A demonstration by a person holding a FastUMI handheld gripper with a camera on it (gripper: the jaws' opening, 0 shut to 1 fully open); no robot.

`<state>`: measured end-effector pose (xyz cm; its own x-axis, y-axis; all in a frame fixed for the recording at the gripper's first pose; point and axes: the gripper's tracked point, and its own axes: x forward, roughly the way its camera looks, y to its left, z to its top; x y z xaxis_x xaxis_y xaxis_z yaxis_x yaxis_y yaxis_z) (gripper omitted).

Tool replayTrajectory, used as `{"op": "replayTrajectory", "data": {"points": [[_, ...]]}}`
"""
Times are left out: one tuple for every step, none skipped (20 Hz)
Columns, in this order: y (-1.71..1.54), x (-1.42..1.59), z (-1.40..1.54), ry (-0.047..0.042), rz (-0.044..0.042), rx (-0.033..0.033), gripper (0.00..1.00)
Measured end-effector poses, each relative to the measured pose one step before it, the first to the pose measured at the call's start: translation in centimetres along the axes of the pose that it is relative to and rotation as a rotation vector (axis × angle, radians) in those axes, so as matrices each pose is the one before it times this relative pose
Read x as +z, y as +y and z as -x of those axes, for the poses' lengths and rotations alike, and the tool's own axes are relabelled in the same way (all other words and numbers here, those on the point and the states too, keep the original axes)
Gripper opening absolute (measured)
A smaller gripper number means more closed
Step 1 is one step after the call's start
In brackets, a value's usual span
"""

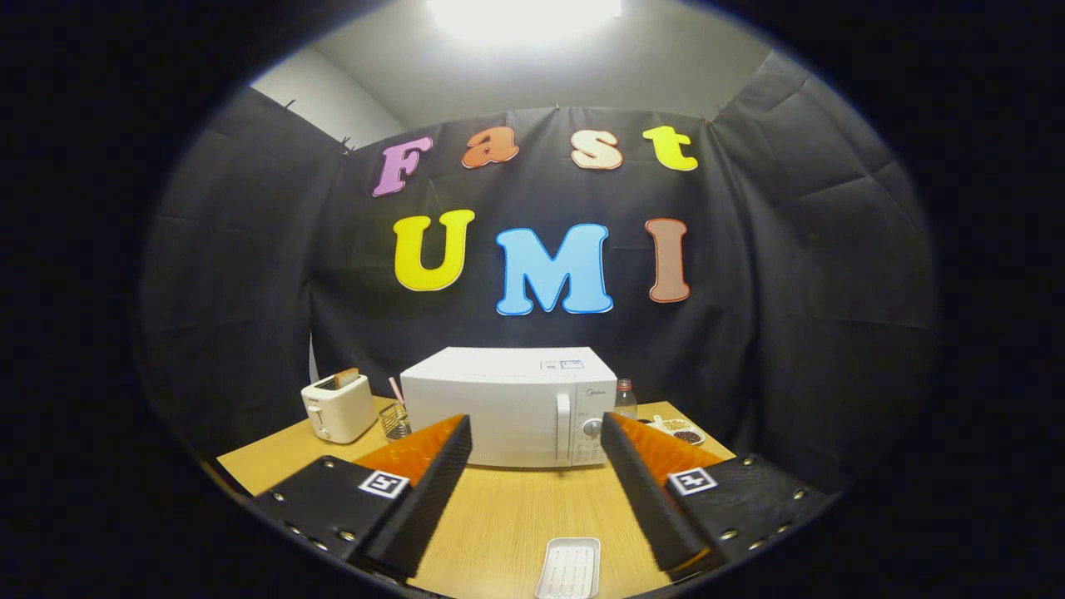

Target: Open the microwave, put the food inside, and close the microwave door.

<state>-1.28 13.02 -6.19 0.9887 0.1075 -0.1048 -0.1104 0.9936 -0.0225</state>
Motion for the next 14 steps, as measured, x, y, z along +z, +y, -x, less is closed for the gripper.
{"op": "replayTrajectory", "data": {"points": [[0.073, 0.079, 0.525, -0.00485, -0.00097, -0.00038, 0.97], [0.069, 0.035, 0.527, -0.00356, -0.0006, -0.00056, 0.97], [0.057, -0.081, 0.476, -0.00074, 0.0011, 0.00043, 0.97], [0.0, -0.134, 0.419, 0.00508, 0.00918, -0.00262, 0.97], [-0.209, -0.107, 0.324, 0.00388, 0.00885, -0.00582, 0.97], [-0.137, 0.008, 0.268, 0.00077, 0.00216, -0.00542, 0.97], [-0.018, 0.081, 0.153, -0.00004, -0.00404, -0.00506, 0.97], [-0.107, 0.062, 0.114, -0.0003, -0.0071, -0.00565, 0.97], [0.016, 0.054, -0.015, -0.00078, -0.00512, -0.00215, 0.97], [0.025, 0.151, 0.126, -0.00102, -0.00186, -0.00295, 0.97], [0.049, 0.15, 0.244, -0.00143, -0.00263, -0.00049, 0.97], [0.132, 0.13, 0.201, 0.00015, -0.00277, 0.00086, 0.97], [-0.04, 0.227, -0.041, -0.00612, -0.00253, 0.00041, 0.97], [0.064, 0.368, 0.16, -0.0079, -0.00011, 0.00038, 0.97]]}}
